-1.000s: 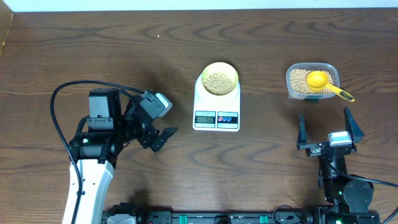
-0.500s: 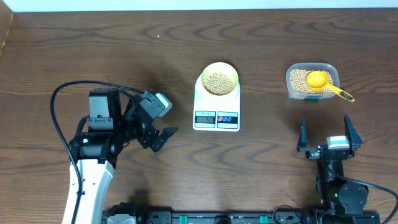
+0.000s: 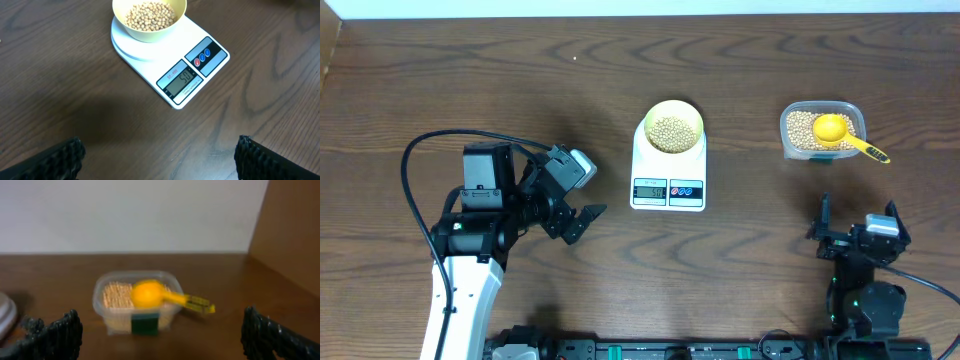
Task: Scoop item into bowl and weigh 50g on scale
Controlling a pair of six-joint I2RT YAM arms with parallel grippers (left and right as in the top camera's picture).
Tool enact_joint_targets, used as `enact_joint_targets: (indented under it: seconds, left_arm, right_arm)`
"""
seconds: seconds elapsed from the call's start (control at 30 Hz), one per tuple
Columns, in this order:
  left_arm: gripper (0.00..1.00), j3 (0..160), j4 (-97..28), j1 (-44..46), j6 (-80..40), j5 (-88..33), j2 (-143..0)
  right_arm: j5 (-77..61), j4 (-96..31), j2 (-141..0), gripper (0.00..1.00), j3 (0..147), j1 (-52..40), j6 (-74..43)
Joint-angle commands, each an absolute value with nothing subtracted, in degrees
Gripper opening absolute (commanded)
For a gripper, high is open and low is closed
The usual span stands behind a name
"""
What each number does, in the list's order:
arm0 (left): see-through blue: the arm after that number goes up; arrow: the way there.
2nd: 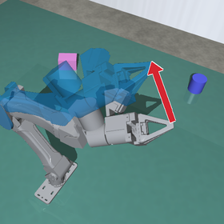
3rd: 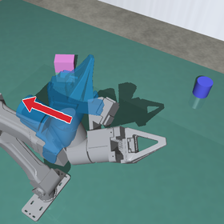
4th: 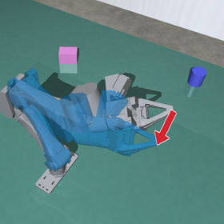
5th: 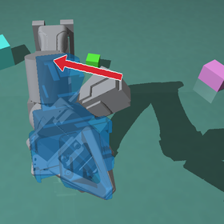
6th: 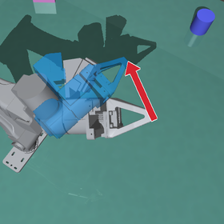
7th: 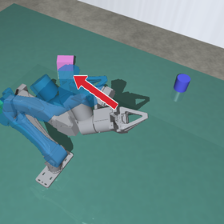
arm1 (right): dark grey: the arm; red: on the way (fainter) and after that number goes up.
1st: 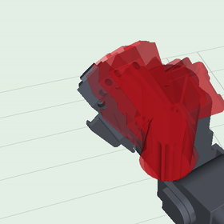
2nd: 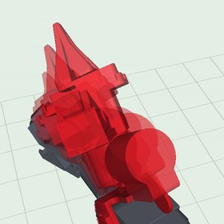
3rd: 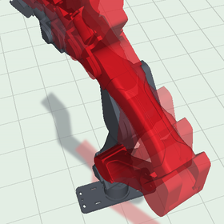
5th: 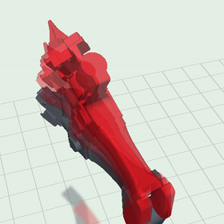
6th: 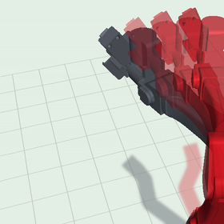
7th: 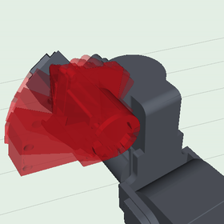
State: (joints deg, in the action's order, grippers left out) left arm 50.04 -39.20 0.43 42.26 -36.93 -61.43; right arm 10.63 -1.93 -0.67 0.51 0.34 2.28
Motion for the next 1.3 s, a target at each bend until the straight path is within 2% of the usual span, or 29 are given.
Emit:
enact_joint_targets:
  seconds: [0.0, 1.27]
  left_arm:
    - [0.98, 49.87, -39.38, 0.16, 42.61, -36.75, -61.73]
    - [0.98, 49.87, -39.38, 0.19, 42.61, -36.75, -61.73]
  right_arm:
    - [12.75, -3.2, -0.27, 0.99, 0.3, -0.05, 1.91]
    - [12.51, -3.01, -0.3, 0.99, 0.3, -0.05, 3.46]
